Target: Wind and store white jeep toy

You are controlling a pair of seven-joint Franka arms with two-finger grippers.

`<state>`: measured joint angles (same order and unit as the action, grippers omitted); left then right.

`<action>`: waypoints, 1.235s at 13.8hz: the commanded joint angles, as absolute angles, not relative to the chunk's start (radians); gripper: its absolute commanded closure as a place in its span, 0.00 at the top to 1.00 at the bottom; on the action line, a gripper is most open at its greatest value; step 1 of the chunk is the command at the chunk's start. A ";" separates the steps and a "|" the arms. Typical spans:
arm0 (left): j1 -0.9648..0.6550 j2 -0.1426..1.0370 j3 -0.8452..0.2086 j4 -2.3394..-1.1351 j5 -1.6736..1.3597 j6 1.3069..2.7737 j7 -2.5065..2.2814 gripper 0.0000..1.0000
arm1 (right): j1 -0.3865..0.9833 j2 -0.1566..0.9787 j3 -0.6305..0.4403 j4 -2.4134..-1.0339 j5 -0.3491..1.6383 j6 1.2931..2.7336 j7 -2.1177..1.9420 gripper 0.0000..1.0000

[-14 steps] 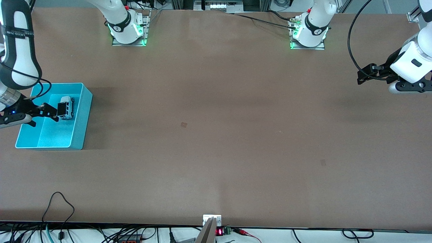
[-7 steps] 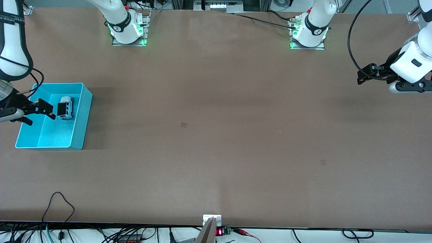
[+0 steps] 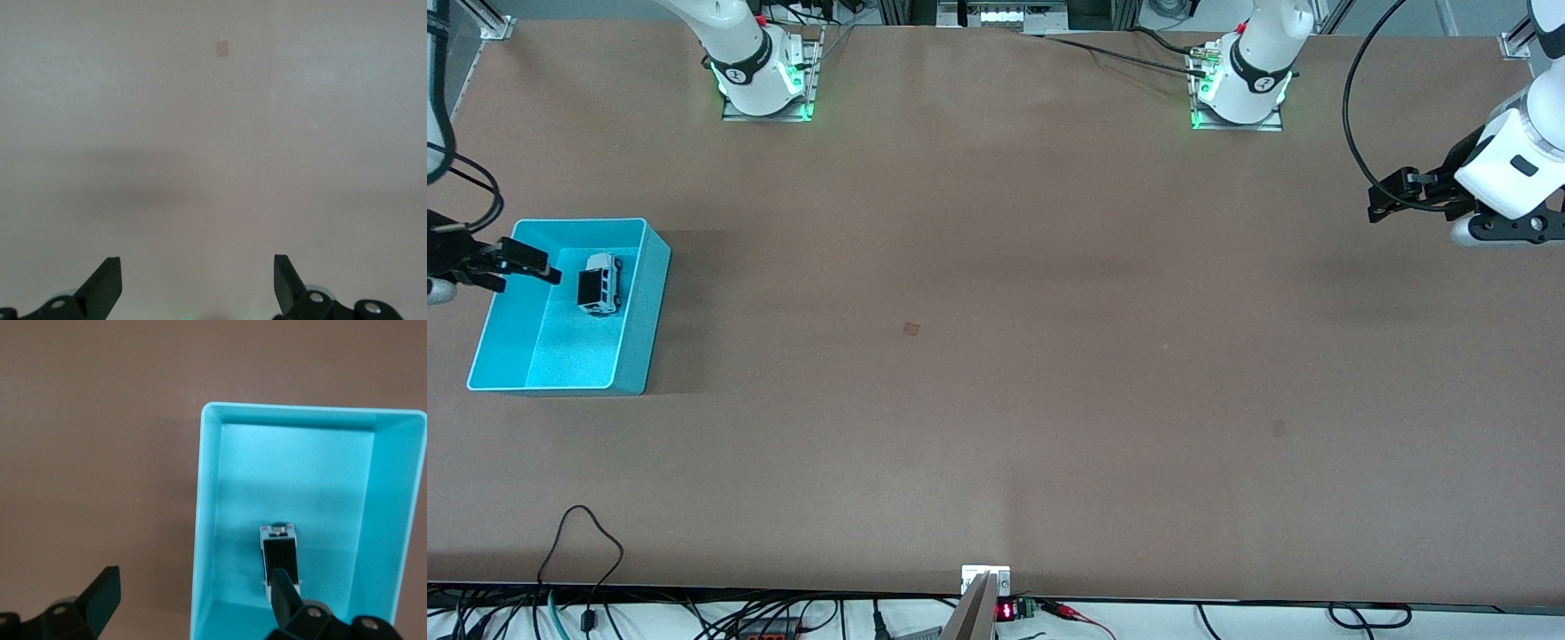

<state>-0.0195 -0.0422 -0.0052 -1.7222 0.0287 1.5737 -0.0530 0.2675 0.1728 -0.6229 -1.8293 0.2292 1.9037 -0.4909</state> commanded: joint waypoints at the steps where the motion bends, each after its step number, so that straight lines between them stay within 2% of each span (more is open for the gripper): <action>1: -0.026 -0.028 -0.006 -1.690 0.046 1.552 -0.063 1.00 | 0.226 0.164 -0.522 -1.769 0.163 1.835 -0.347 1.00; 6: -0.026 -0.028 -0.006 -1.690 0.046 1.552 -0.063 1.00 | 0.077 0.046 -0.223 -1.746 0.080 1.772 -0.100 1.00; 12: -0.028 -0.028 -0.006 -1.690 0.046 1.552 -0.063 1.00 | 0.052 -0.077 -0.065 -1.749 0.002 1.688 0.087 1.00; 17: -0.026 -0.028 -0.006 -1.690 0.046 1.552 -0.063 1.00 | 0.086 -0.081 -0.044 -1.741 0.003 1.684 0.141 1.00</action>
